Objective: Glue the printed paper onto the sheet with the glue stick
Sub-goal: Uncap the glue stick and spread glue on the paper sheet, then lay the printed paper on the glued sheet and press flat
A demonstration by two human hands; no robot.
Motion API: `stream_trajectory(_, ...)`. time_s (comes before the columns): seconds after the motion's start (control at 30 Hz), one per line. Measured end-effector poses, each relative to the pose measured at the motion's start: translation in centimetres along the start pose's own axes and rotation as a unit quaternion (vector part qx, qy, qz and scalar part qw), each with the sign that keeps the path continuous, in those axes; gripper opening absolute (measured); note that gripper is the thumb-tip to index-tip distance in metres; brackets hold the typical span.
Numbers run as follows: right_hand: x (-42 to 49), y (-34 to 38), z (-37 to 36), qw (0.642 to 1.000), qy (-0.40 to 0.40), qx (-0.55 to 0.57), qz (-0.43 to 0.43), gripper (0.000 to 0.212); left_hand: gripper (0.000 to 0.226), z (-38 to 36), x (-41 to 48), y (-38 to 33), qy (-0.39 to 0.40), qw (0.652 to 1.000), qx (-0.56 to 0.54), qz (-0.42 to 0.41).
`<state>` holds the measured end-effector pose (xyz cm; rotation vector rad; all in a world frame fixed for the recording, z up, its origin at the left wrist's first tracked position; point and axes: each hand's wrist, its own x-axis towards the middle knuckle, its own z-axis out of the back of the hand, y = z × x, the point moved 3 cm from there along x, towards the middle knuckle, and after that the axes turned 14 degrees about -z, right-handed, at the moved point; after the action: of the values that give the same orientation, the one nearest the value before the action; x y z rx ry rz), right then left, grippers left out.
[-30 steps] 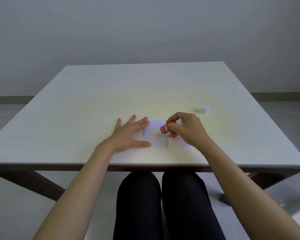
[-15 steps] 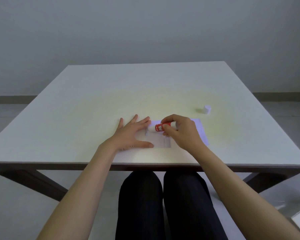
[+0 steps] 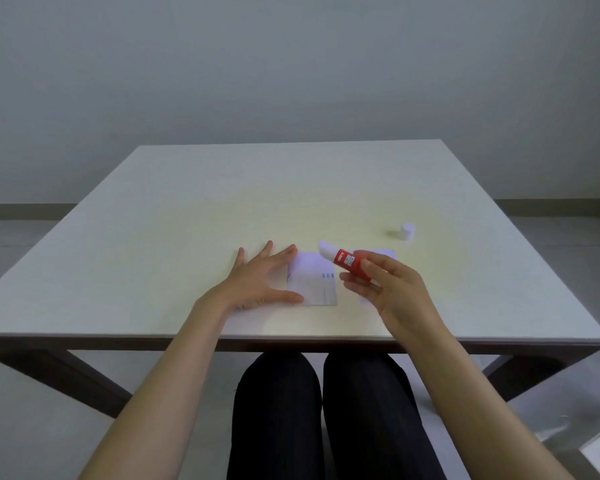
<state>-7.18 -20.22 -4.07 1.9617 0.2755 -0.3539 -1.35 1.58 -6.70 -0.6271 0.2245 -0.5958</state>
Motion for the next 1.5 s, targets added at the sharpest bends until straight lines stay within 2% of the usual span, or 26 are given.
stream_trajectory(0.1, -0.3, -0.1, -0.2, 0.98, 0.043, 0.184, -0.066, 0.015, 0.081, 1.1, -0.3, -0.4, -0.037, 0.995, -0.095, -0.004)
stream_trajectory(0.2, -0.5, -0.4, -1.2, 0.95, 0.063, 0.287, -0.103, 0.021, 0.059, 1.3, 0.0, -2.5, -0.137, 0.97, -0.201, -0.026)
stream_trajectory(0.3, -0.4, -1.0, -2.6, 0.935, 0.088, 0.323, -0.121, 0.023, 0.029, 0.6, 1.0, -6.1, -0.216, 0.948, -0.229, -0.047)
stream_trajectory(0.37, -0.3, -1.5, -3.3, 0.939, 0.097, 0.31, -0.116, 0.022, 0.016, 0.1, 1.5, -7.8, -0.262, 0.935, -0.236, -0.043)
stream_trajectory(0.47, -0.4, -1.8, -3.3, 0.973, 0.073, 0.211, -0.065, 0.027, 0.017, 0.0, 1.7, -8.2, -0.32, 0.916, -0.241, -0.017)
stream_trajectory(0.53, -0.5, -1.9, -2.6, 1.0, 0.015, 0.005, 0.0, 0.04, 0.013, 0.9, 1.8, -7.4, -0.324, 0.913, -0.248, -0.001)
stream_trajectory(0.57, -0.6, -2.0, -2.3, 0.992, -0.023, -0.117, 0.033, 0.046, 0.014, 1.8, 1.8, -6.7, -0.326, 0.912, -0.248, 0.008)
stream_trajectory(0.67, -0.6, -2.4, -2.3, 0.915, -0.084, -0.37, 0.135, 0.045, 0.02, 5.4, 1.6, -4.3, -0.347, 0.916, -0.197, 0.048)
stream_trajectory(0.77, -0.6, -3.2, -3.7, 0.826, -0.07, -0.522, 0.201, 0.037, 0.015, 8.1, 1.7, -2.2, -0.385, 0.905, -0.148, 0.106)
stream_trajectory(0.83, -0.4, -3.7, -4.8, 0.766, -0.07, -0.597, 0.229, 0.038, 0.018, 8.7, 2.3, -1.5, -0.381, 0.907, -0.132, 0.116)
stream_trajectory(0.93, -0.1, -4.4, -6.0, 0.694, -0.073, -0.667, 0.261, 0.039, 0.024, 8.5, 3.2, -0.7, -0.365, 0.916, -0.115, 0.122)
stream_trajectory(1.03, 0.2, -4.7, -6.2, 0.65, -0.081, -0.707, 0.267, 0.037, 0.004, 8.2, 3.7, 0.3, -0.364, 0.917, -0.101, 0.128)
stream_trajectory(1.1, 0.2, -4.9, -6.1, 0.63, -0.08, -0.727, 0.261, 0.033, 0.006, 8.0, 3.9, 0.7, -0.365, 0.916, -0.1, 0.13)
stream_trajectory(1.2, 0.3, -5.1, -5.9, 0.626, -0.073, -0.735, 0.251, 0.032, 0.018, 7.7, 3.9, 1.3, -0.357, 0.919, -0.098, 0.135)
stream_trajectory(1.3, 0.3, -5.1, -5.8, 0.614, -0.072, -0.743, 0.256, 0.034, 0.006, 7.5, 3.9, 1.6, -0.358, 0.917, -0.105, 0.14)
stream_trajectory(1.37, 0.2, -5.1, -5.8, 0.611, -0.073, -0.745, 0.257, 0.037, 0.013, 7.5, 4.0, 1.6, -0.361, 0.917, -0.1, 0.138)
stream_trajectory(1.5, -0.8, -5.2, -5.6, 0.604, -0.04, -0.748, 0.273, 0.057, 0.008, 7.2, 4.0, 1.6, -0.359, 0.919, -0.088, 0.136)
